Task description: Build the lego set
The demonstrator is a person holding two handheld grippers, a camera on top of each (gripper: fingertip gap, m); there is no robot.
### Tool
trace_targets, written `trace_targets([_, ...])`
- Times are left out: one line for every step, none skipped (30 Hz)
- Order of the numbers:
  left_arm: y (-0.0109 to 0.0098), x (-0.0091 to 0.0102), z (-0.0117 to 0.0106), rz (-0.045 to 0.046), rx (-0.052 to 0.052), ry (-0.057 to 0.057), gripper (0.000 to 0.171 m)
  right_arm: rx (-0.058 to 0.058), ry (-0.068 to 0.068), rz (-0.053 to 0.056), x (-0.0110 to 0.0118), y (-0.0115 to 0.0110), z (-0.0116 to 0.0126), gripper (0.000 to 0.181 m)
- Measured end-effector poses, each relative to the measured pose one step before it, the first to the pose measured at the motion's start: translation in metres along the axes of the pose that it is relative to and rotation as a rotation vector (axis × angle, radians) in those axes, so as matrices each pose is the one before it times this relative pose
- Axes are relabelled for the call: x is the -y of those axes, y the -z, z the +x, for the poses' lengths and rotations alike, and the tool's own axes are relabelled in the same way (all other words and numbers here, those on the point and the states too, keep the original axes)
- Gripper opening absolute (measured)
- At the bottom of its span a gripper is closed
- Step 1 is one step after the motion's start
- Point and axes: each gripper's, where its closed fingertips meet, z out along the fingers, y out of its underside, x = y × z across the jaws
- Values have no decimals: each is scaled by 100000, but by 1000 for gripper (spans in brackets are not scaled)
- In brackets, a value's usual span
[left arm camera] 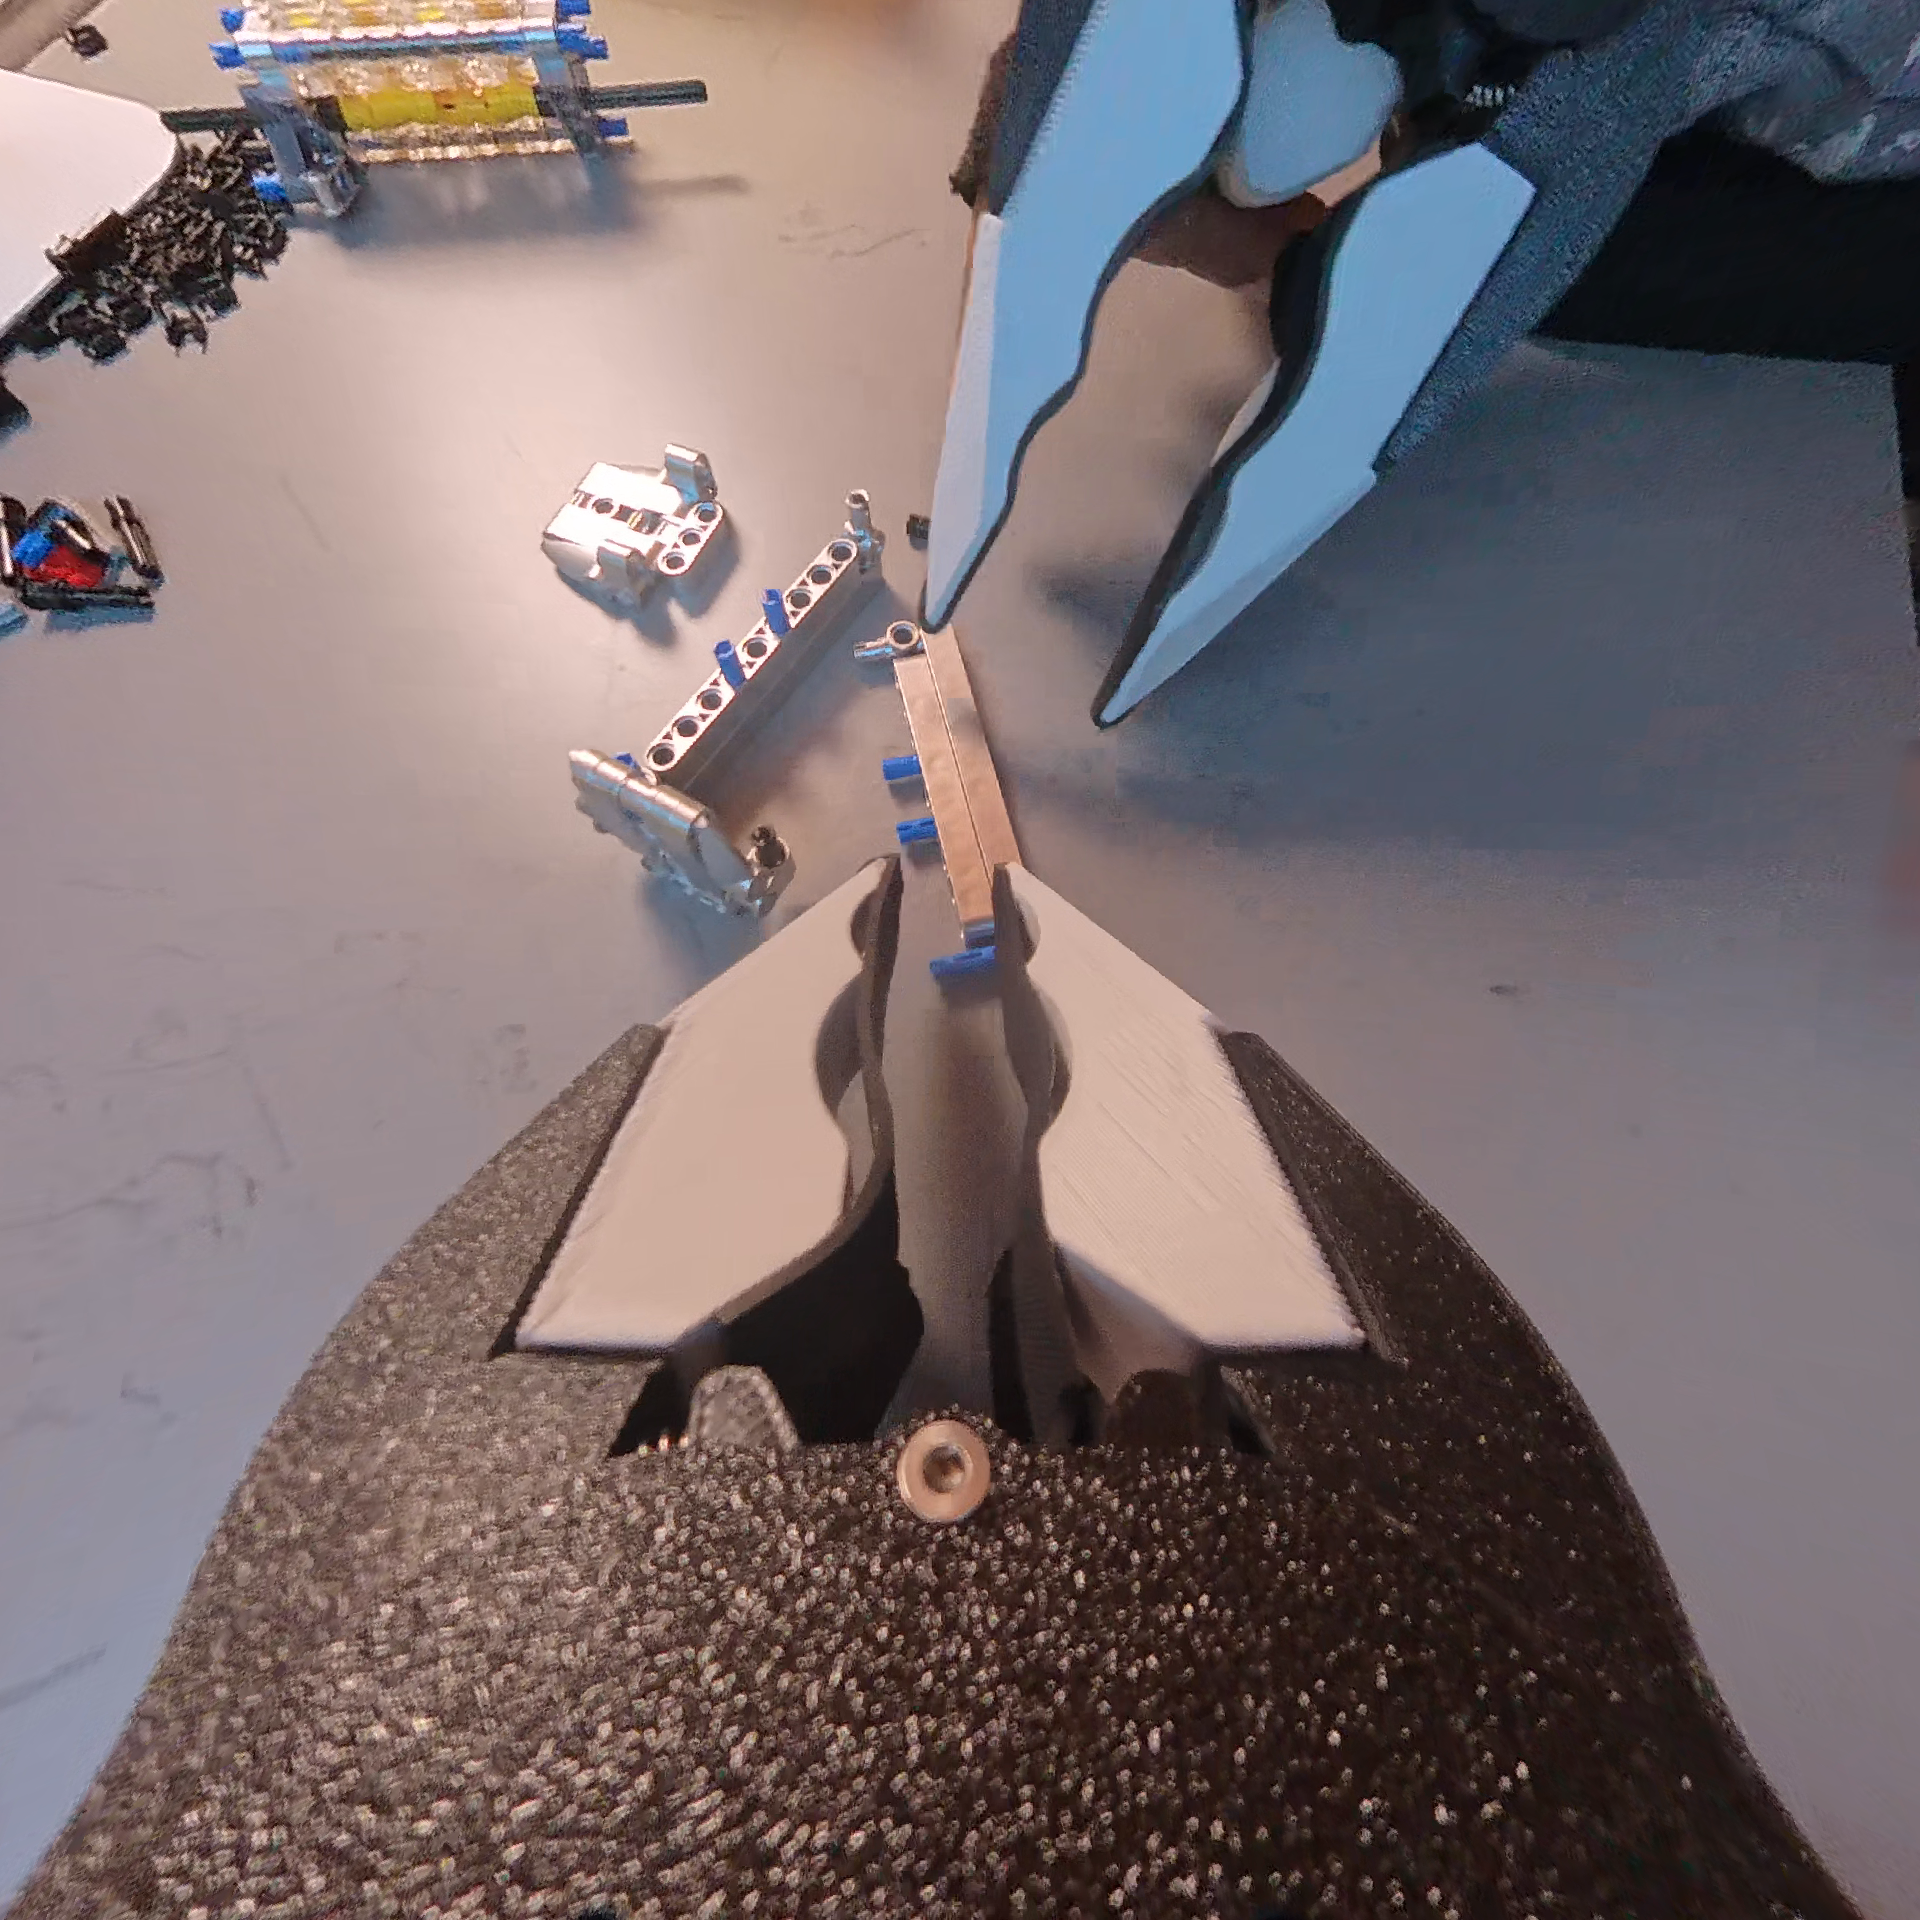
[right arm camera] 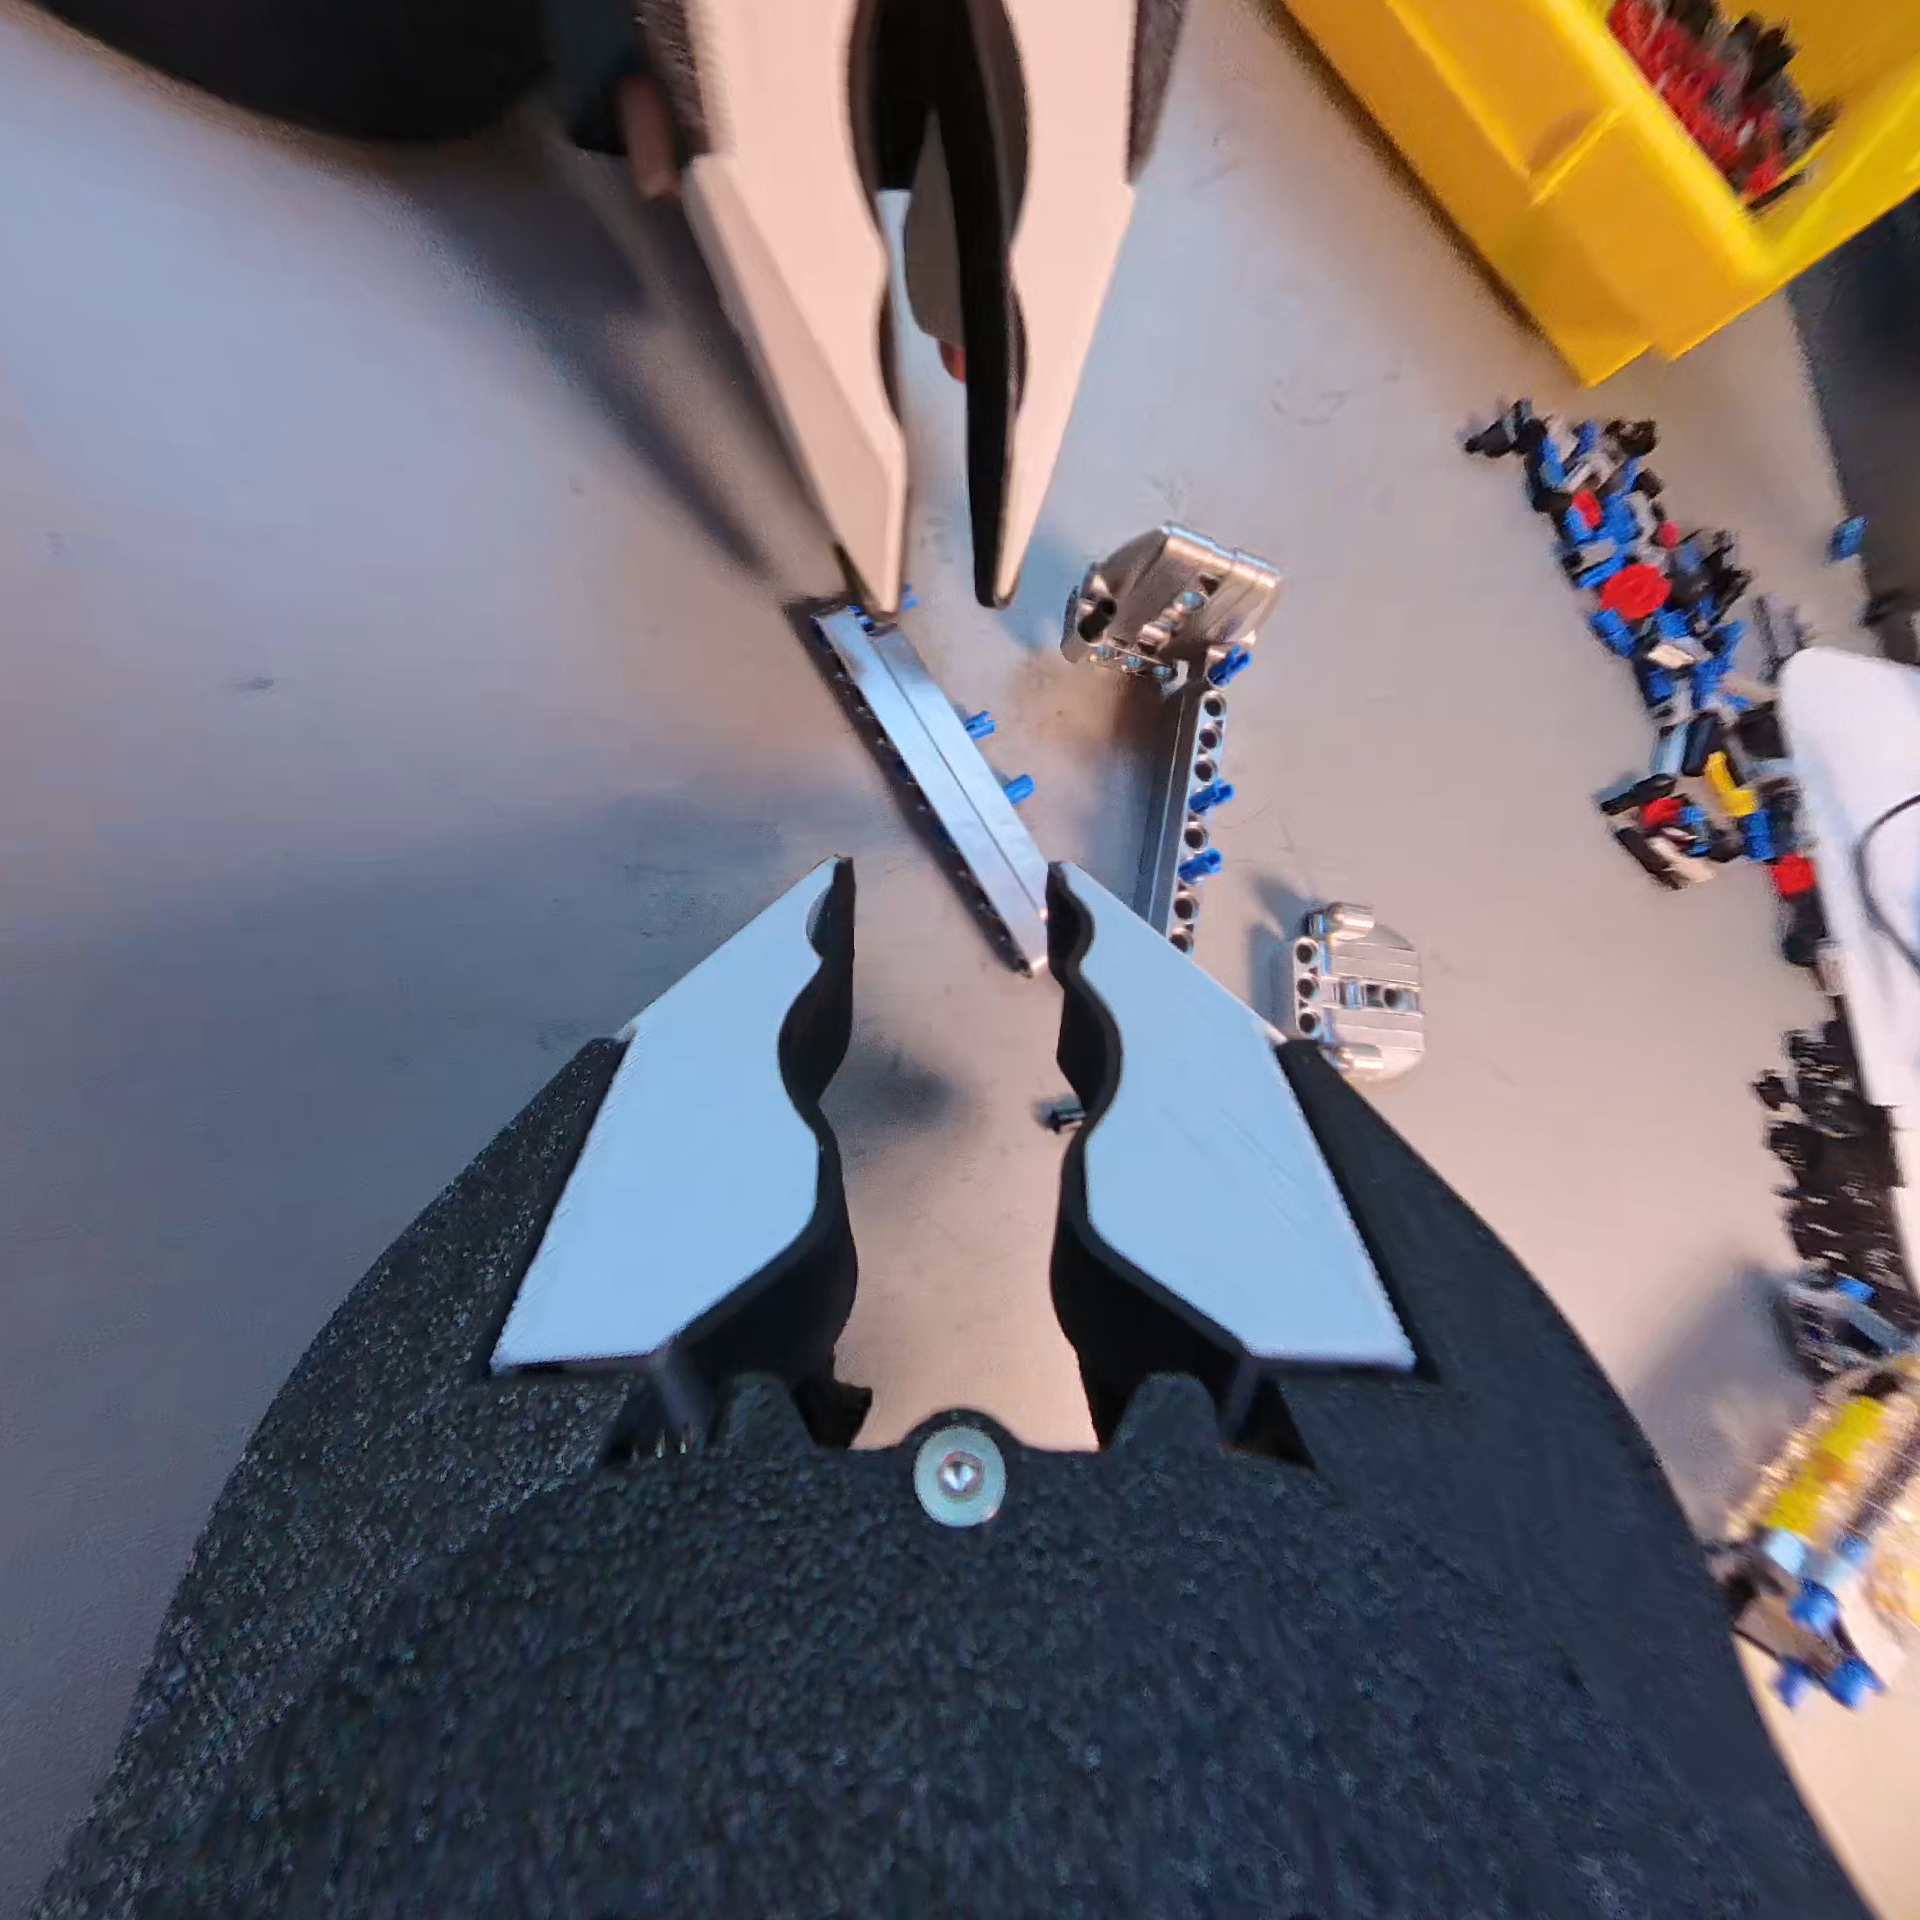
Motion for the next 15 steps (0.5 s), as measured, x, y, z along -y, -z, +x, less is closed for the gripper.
trace_targets([146,-292,31,-784,-1360,1677,19,4056,-1915,-759,44,-287,187,38])
trace_targets([138,-311,3,-802,-1107,1437,22,3099,382,-988,151,-245,184,39])
trace_targets([126,-275,48,-624,-1242,1008,22,1726,1487,-1266,138,-253,319,38])
trace_targets([79,-246,192,-596,-2081,908,23,3618,1249,-2902,-127,-318,15,37])
trace_targets([31,-171,170,-491,-1811,982,24,5236,567,-4346,-394,-364,-269,33])
trace_targets([-25,-88,126,-277,-1231,783,25,4322,-564,-644,178,-163,-198,23])
trace_targets([-35,-80,171,-416,-1110,379,26,1617,-814,-765,111,-122,49,15])
trace_targets([-59,-103,84,-503,-353,-29,27,398,451,-2144,-160,-123,15,15])
trace_targets([-51,-77,-10,-368,399,-183,27,-1563,1716,369,172,49,67,14])
trace_targets([-32,-47,-17,-215,277,-42,27,-3224,3014,206,42,33,45,14])
trace_targets([-2,17,-81,110,472,290,27,-3007,3663,1374,149,88,-206,14])
trace_targets([53,97,-164,649,663,814,27,-2792,3675,3158,371,219,-420,14])
trace_targets([122,232,-197,1469,502,1451,28,-4831,3427,4594,555,377,-194,14])
trace_targets([149,335,-199,2057,193,2040,30,-5899,3234,4004,482,497,-48,14])
trace_targets([148,370,12,2167,-1129,2181,32,-6057,3372,1869,231,497,-16,14])
